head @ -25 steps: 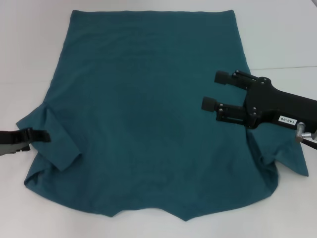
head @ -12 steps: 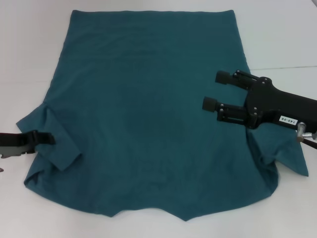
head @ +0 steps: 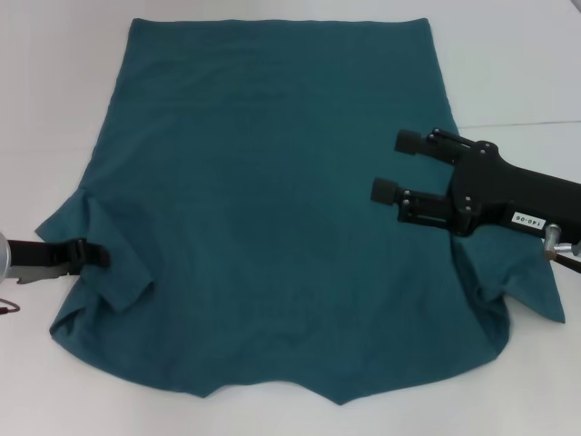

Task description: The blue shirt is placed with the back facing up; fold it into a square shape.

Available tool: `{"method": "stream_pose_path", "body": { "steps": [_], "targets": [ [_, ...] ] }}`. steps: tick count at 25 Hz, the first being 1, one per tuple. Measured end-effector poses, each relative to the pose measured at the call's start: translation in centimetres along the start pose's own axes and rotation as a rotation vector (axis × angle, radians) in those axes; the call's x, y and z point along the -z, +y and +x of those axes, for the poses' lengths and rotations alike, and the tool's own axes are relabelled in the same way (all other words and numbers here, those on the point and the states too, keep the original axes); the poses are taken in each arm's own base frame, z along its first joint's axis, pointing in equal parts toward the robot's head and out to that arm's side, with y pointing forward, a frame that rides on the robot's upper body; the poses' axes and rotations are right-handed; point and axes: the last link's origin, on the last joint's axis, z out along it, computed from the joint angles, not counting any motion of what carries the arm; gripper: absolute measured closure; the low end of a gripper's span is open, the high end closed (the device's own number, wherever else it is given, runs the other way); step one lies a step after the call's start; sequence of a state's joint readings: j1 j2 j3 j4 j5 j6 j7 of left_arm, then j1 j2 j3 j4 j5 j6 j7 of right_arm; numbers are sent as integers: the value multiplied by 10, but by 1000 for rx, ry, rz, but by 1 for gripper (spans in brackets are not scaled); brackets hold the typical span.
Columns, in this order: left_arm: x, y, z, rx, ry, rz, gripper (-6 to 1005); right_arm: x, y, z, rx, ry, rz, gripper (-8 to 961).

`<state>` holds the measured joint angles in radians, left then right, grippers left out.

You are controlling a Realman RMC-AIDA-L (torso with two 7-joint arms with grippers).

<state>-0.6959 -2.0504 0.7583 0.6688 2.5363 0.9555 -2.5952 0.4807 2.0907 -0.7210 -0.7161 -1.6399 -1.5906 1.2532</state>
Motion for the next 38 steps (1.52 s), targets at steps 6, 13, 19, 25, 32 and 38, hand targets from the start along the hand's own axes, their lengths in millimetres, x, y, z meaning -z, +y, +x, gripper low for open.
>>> {"method": "stream_pose_path", "body": {
  "steps": [6, 13, 19, 25, 32, 38],
  "targets": [
    [-1, 5, 3, -12, 7, -5, 676, 1, 0, 1, -2, 1, 2, 72],
    [2, 2, 5, -7, 22, 0, 826, 1, 1, 2, -6, 1, 3, 72],
    [7, -4, 6, 9, 49, 8, 915, 2, 1, 2, -8, 1, 3, 72],
    [16, -6, 10, 12, 91, 13, 921, 2, 1, 2, -8, 1, 3, 73],
    [17, -4, 9, 9, 90, 8, 920, 2, 1, 2, -8, 1, 3, 73],
    [16, -3, 5, 1, 66, -4, 920, 2, 0, 2, -8, 0, 7, 72]
  ]
}}
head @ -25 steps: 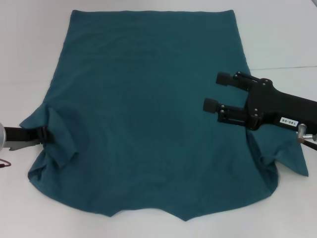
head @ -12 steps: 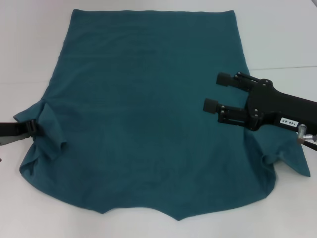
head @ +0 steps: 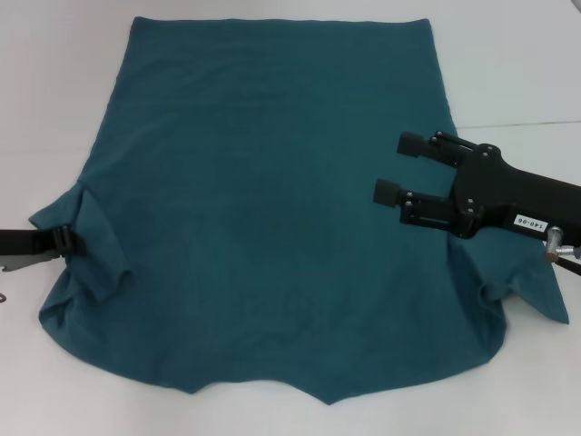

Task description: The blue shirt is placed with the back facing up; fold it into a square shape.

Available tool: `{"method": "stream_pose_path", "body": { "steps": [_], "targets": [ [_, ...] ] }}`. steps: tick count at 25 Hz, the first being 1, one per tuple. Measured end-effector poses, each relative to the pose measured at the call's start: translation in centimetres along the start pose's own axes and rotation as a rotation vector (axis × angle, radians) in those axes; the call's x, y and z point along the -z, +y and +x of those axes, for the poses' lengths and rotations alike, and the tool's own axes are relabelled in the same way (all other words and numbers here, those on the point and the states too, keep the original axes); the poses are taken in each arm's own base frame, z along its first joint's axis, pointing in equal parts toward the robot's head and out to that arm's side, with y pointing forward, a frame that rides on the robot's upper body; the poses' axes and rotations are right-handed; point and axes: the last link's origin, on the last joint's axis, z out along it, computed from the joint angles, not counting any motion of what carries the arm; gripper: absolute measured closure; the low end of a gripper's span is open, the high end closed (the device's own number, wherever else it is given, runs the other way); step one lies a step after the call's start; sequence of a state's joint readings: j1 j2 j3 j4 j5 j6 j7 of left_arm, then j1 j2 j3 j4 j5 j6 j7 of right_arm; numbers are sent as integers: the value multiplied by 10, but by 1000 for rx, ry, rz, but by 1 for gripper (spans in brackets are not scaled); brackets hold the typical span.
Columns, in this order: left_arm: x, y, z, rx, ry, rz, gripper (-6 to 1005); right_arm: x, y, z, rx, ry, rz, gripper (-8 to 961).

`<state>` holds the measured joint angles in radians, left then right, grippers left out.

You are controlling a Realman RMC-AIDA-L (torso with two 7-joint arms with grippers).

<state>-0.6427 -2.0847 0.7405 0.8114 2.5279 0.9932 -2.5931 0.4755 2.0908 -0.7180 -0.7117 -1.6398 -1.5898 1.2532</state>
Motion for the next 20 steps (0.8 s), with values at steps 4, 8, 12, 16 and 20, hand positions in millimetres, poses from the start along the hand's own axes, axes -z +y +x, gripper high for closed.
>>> {"method": "stream_pose_path", "body": {
  "steps": [4, 8, 12, 16, 20],
  "targets": [
    [-1, 1, -3, 5, -13, -9, 920, 0, 0, 0, 6, -1, 0, 71],
    [-2, 1, -4, 12, -21, -15, 921, -1, 0, 0, 7, -1, -1, 71],
    [-2, 0, -4, 13, -21, -16, 880, -1, 0, 0, 7, -1, -1, 71],
    [-2, 0, -4, 21, -16, -22, 799, -1, 0, 0, 7, -1, -1, 71],
    [-2, 0, -3, 21, -14, -22, 696, 0, 1, 0, 5, -1, -1, 72]
  ]
}}
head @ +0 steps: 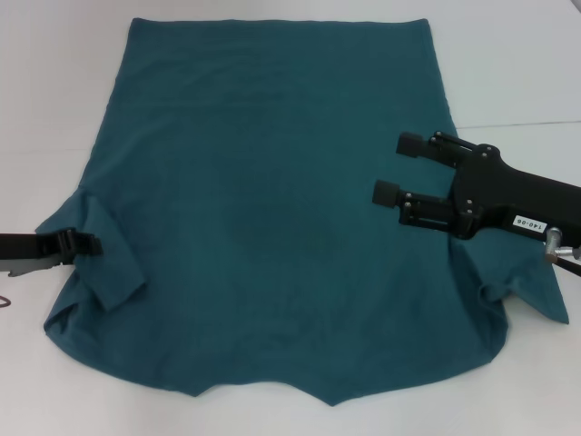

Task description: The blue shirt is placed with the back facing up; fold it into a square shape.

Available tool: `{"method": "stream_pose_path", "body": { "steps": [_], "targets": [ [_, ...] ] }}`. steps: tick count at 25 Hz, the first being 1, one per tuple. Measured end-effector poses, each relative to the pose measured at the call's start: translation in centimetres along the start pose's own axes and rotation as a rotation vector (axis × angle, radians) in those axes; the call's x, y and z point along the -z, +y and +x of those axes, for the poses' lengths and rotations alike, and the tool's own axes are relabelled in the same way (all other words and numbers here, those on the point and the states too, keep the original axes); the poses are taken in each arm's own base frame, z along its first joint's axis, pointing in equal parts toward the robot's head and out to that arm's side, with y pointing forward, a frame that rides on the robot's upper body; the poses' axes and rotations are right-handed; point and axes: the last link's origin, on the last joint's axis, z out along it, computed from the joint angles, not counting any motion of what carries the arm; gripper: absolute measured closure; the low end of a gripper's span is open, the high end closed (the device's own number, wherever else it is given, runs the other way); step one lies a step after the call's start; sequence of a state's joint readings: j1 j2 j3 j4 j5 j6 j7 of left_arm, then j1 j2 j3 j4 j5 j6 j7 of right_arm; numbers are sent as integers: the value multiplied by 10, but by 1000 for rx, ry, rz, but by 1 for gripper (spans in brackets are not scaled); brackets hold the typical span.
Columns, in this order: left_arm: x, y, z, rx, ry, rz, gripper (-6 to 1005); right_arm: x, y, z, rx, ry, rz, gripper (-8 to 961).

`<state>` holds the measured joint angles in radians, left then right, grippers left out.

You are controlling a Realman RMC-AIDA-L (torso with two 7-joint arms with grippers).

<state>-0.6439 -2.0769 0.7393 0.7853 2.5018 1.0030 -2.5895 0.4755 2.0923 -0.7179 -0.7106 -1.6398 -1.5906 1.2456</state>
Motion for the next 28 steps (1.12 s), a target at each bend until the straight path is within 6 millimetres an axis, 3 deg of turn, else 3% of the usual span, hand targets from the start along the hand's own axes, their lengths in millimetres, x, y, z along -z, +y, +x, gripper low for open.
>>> {"method": "stream_pose_path", "body": {
  "steps": [3, 19, 22, 28],
  "targets": [
    [0, 0, 0, 0, 0, 0, 604, 0, 0, 0, -2, 0, 0, 72],
    [-2, 5, 3, -13, 4, -11, 671, 0, 0, 2, -7, -1, 2, 73],
    [-1, 5, 4, -12, 6, -15, 885, 0, 0, 1, -7, -1, 3, 73],
    [0, 8, 7, -29, 16, -16, 965, 0, -1, 1, -6, -1, 7, 71]
  ]
}}
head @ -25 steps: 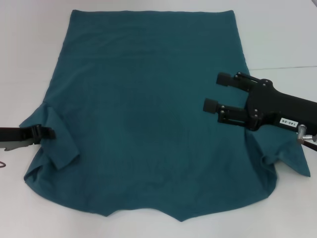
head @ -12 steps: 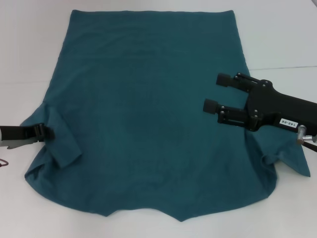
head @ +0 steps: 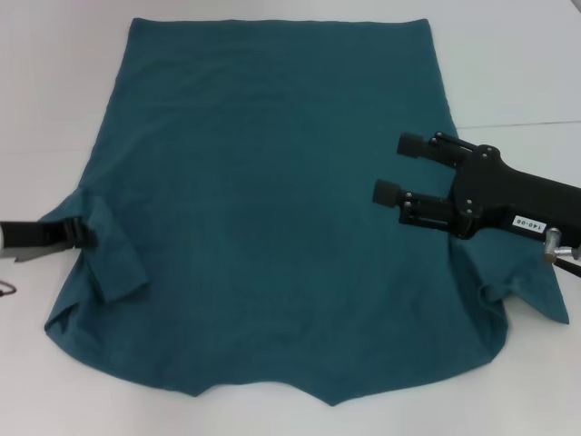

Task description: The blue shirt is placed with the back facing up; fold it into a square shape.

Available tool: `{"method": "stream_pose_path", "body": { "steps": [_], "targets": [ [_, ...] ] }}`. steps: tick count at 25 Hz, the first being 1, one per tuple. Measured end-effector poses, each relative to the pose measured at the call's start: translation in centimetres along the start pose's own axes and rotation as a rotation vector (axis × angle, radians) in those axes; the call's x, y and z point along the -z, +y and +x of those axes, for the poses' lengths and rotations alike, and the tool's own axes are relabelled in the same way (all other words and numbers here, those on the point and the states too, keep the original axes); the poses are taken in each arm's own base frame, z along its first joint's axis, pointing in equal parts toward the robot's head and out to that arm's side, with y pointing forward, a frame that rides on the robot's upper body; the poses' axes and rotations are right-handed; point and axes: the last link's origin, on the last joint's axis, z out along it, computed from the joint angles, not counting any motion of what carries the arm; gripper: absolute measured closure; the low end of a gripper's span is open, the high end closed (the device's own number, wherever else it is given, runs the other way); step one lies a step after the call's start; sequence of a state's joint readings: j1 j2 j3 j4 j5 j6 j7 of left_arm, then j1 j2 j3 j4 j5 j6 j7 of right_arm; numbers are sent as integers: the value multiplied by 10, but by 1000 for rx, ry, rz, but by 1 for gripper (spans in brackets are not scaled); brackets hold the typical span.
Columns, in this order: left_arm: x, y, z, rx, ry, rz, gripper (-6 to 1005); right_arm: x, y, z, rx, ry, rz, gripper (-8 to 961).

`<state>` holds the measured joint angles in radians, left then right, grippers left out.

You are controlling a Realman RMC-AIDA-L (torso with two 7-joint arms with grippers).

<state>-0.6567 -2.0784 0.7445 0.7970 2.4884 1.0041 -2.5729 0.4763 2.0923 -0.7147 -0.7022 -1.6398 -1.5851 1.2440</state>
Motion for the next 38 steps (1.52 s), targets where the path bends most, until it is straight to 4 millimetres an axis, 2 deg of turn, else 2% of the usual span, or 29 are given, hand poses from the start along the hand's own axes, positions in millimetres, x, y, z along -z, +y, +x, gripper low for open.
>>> {"method": "stream_pose_path", "body": {
  "steps": [4, 11, 12, 13, 20, 27, 29, 35, 38],
  "targets": [
    [-2, 17, 6, -67, 16, -18, 954, 0, 0, 0, -1, -1, 2, 71],
    [-15, 62, 15, -199, 2, -65, 934, -1, 0, 0, -1, -2, 0, 72],
    [-15, 62, 15, -199, 2, -65, 931, -1, 0, 0, -1, -2, -1, 72],
    [-24, 79, 14, -254, -12, -71, 929, -1, 0, 1, 1, -3, -2, 72],
    [-42, 105, 11, -395, -74, -37, 909, -2, 1, 1, 5, -9, -7, 71],
    [-40, 94, 14, -434, -67, 43, 889, 0, 2, 3, 2, -8, -5, 71],
    [-38, 89, 15, -432, -62, 59, 702, 0, 2, 3, 2, -8, -5, 71],
    [-23, 71, 20, -411, 1, 96, 450, 0, 2, 2, -1, -13, -5, 71],
    [-16, 60, 21, -398, 19, 117, 429, -1, 1, 0, 1, -16, -6, 72]
  ]
}}
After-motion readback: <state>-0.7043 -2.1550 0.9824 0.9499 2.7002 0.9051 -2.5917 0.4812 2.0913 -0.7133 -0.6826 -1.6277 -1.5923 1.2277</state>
